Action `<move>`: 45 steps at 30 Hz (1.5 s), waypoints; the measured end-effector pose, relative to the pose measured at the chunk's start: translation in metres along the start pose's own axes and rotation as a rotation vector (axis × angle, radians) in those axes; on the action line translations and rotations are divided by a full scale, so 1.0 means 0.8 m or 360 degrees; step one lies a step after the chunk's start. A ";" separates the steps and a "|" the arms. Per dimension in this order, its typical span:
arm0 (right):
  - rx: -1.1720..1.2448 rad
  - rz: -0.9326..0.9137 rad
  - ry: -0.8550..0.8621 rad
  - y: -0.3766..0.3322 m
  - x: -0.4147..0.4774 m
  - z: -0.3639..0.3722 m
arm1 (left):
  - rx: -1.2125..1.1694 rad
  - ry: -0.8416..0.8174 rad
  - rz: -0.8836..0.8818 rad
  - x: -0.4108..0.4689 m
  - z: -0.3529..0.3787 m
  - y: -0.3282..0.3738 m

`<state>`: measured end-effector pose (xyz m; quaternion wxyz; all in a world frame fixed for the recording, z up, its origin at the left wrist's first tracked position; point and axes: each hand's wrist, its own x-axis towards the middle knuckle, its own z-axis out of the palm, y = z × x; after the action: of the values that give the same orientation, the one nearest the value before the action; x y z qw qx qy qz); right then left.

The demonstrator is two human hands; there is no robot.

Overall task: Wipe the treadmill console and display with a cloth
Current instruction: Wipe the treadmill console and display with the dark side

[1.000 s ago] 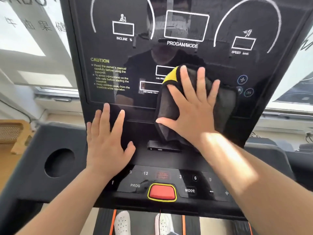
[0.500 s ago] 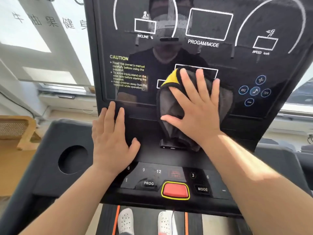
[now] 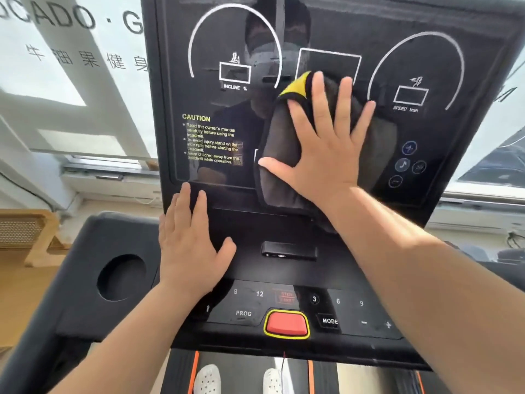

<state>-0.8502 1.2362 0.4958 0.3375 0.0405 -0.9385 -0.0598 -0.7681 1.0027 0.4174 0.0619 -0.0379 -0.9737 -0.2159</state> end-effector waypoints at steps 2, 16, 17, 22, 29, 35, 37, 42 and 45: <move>0.0023 -0.0158 0.0008 -0.031 0.010 0.003 | -0.0018 0.0044 -0.0003 -0.001 -0.004 0.003; 0.0005 -0.0375 -0.0068 0.130 -0.129 0.024 | 0.0257 0.0228 0.0599 0.018 0.010 0.120; -0.0032 -0.0338 -0.0075 0.153 -0.129 0.020 | 0.0267 0.0208 0.0619 0.017 0.013 0.128; -0.0096 -0.0033 -0.0001 0.204 -0.039 -0.016 | 0.0365 0.0088 0.0630 0.016 0.022 0.147; -0.0113 0.0233 -0.0009 0.166 0.026 -0.034 | 0.0365 0.0124 0.0563 0.020 0.018 0.162; 0.0014 -0.0380 0.0012 0.158 -0.083 0.008 | 0.0371 0.0284 0.0616 0.033 0.018 0.191; -0.0002 -0.0576 0.0015 0.181 -0.117 0.017 | 0.0395 0.0275 0.0643 0.039 0.019 0.198; -0.0074 -0.0623 0.0074 0.248 -0.091 0.006 | 0.0440 0.0181 0.0632 0.046 0.022 0.204; -0.0064 -0.0251 0.0136 0.269 -0.016 -0.023 | 0.0436 0.0166 0.0646 0.048 0.020 0.200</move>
<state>-0.8363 1.4492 0.5314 0.3722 0.1101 -0.9158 -0.1032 -0.7918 1.1558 0.4744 0.1587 -0.2126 -0.9619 -0.0666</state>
